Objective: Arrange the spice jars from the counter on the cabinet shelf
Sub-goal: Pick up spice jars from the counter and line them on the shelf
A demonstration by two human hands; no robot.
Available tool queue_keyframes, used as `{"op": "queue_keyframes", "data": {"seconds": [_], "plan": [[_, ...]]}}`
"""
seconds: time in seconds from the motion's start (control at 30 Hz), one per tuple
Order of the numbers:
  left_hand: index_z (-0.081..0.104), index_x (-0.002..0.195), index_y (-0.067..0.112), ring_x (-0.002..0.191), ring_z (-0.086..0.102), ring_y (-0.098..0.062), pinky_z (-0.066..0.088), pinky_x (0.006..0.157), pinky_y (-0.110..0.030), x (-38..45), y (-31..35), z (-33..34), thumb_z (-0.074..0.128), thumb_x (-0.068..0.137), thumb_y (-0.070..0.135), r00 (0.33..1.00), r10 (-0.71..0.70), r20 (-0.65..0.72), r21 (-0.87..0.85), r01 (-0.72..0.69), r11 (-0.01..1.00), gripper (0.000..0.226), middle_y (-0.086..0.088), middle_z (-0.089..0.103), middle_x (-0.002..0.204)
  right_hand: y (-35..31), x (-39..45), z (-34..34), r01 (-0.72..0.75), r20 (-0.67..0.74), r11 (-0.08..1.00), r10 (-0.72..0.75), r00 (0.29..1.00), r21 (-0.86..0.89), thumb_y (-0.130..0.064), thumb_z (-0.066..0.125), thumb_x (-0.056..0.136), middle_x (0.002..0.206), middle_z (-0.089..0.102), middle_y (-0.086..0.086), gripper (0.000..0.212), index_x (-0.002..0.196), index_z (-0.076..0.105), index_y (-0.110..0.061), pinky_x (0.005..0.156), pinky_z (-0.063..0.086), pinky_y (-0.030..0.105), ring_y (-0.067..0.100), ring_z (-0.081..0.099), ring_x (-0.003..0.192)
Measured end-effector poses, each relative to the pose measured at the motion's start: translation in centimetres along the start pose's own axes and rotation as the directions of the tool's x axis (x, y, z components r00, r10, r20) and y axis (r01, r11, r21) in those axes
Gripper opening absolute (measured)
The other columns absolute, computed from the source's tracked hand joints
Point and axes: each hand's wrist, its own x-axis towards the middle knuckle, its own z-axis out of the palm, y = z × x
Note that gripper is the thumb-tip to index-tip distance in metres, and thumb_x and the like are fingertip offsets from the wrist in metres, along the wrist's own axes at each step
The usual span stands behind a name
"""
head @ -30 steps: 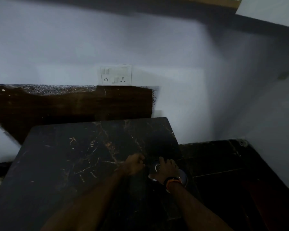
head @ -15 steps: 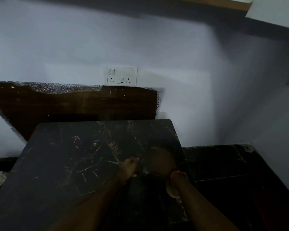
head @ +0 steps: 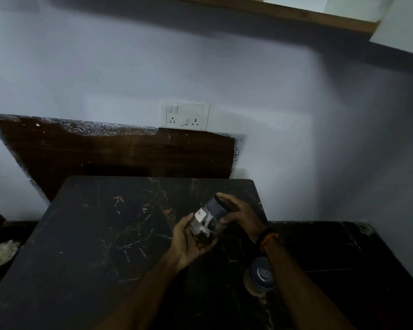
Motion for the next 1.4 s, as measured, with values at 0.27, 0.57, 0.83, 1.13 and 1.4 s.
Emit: {"op": "queue_keyframes", "data": {"seconds": [0.27, 0.57, 0.83, 1.13, 1.4], "plan": [[0.058, 0.135, 0.006, 0.119, 0.061, -0.046, 0.052, 0.096, -0.057, -0.5, 1.7, 1.6, 0.078, 0.075, 0.020, 0.963, 0.183, 0.199, 0.155, -0.215, 0.964, 0.065, -0.028, 0.062, 0.131, -0.8, 1.6, 1.1, 0.003, -0.210, 0.961, 0.058, 0.976, 0.275, -0.042, 0.068, 0.081, 0.131, 0.061, 0.009, 0.070, 0.143, 0.047, -0.019, 0.091, 0.057, 0.038, 0.024, 0.067, 0.111], [0.063, 0.128, 0.016, 0.120, 0.061, -0.044, 0.052, 0.097, -0.055, -0.9, 3.6, 3.4, 0.080, 0.077, 0.014, 0.925, 0.188, 0.329, 0.309, -0.294, 0.904, 0.054, -0.022, 0.064, 0.130, -2.6, 1.8, 0.9, 0.103, -0.259, 0.941, -0.017, 0.966, 0.321, -0.044, 0.066, 0.082, 0.129, 0.064, 0.011, 0.068, 0.143, 0.048, -0.017, 0.081, 0.058, 0.032, 0.025, 0.069, 0.108], [0.060, 0.127, 0.009, 0.115, 0.065, -0.036, 0.054, 0.096, -0.054, -2.1, 7.6, 8.4, 0.077, 0.078, 0.054, 0.906, 0.262, 0.333, 0.595, -0.417, 0.688, 0.069, -0.018, 0.065, 0.128, -4.8, 1.6, -0.1, 0.223, -0.283, 0.913, -0.126, 0.951, 0.341, -0.041, 0.075, 0.078, 0.130, 0.062, 0.013, 0.057, 0.130, 0.061, -0.021, 0.086, 0.058, 0.041, 0.029, 0.067, 0.111], [0.063, 0.123, 0.024, 0.109, 0.068, -0.024, 0.059, 0.085, -0.041, -4.2, 13.7, 16.6, 0.079, 0.076, 0.035, 0.815, 0.247, 0.524, 0.724, -0.579, 0.376, 0.051, -0.002, 0.067, 0.121, -11.8, 0.8, -1.4, 0.385, -0.321, 0.894, -0.304, 0.897, 0.228, -0.032, 0.067, 0.083, 0.130, 0.062, 0.006, 0.056, 0.137, 0.054, -0.022, 0.083, 0.058, 0.031, 0.022, 0.066, 0.112], [0.065, 0.116, 0.015, 0.106, 0.069, -0.028, 0.060, 0.085, -0.043, -6.8, 17.3, 23.9, 0.078, 0.076, 0.034, 0.722, 0.273, 0.636, 0.709, -0.686, 0.164, 0.046, -0.008, 0.071, 0.113, -19.1, 0.2, -3.4, 0.497, -0.301, 0.852, -0.436, 0.848, 0.166, -0.032, 0.066, 0.082, 0.121, 0.067, 0.005, 0.058, 0.138, 0.053, -0.024, 0.082, 0.058, 0.030, 0.018, 0.070, 0.104]]}}
